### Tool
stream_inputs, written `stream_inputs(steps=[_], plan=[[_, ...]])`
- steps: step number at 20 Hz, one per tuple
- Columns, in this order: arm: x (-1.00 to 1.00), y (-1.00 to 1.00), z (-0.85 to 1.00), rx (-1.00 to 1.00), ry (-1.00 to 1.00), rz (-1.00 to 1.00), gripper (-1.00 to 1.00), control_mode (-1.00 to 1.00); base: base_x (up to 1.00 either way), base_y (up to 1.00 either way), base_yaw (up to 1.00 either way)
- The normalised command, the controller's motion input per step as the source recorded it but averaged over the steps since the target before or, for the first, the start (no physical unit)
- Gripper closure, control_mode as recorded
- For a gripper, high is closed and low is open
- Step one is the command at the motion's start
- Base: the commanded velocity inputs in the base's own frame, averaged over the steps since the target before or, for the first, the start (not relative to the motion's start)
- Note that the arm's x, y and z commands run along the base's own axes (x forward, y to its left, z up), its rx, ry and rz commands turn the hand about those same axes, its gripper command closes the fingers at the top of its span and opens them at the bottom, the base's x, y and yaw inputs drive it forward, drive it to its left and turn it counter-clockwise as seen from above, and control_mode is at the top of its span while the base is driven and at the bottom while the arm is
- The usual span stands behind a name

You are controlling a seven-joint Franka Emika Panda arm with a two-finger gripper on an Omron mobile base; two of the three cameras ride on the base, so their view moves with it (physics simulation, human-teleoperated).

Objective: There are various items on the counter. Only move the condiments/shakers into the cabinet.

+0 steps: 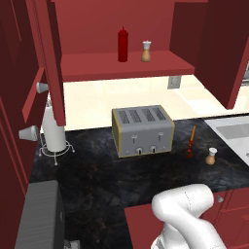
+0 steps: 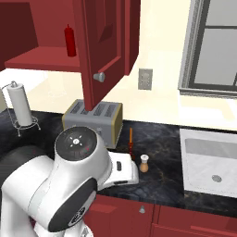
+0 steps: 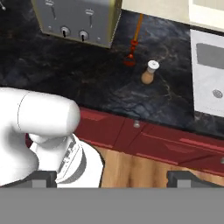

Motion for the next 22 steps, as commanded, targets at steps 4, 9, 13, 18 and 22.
stream_inputs(steps=[4,9,13,18,22], plan=[[0.75,-0.85,-0.27,0.01,-0.03,0.26,-1.0,-1.0,0.0,0.0,0.0],[0.8,-0.63,-0.39,0.0,-0.13,0.23,-1.0,-1.0,0.0,0.0,0.0],[0.91,-0.19,-0.49,0.0,-0.25,0.18,-1.0,-1.0,0.0,0.0,0.0],[0.96,0.1,-0.49,0.0,-0.26,0.14,-1.0,-1.0,0.0,0.0,0.0],[0.63,0.07,-0.26,0.07,-0.06,0.18,-1.0,-1.0,0.0,0.0,0.0]])
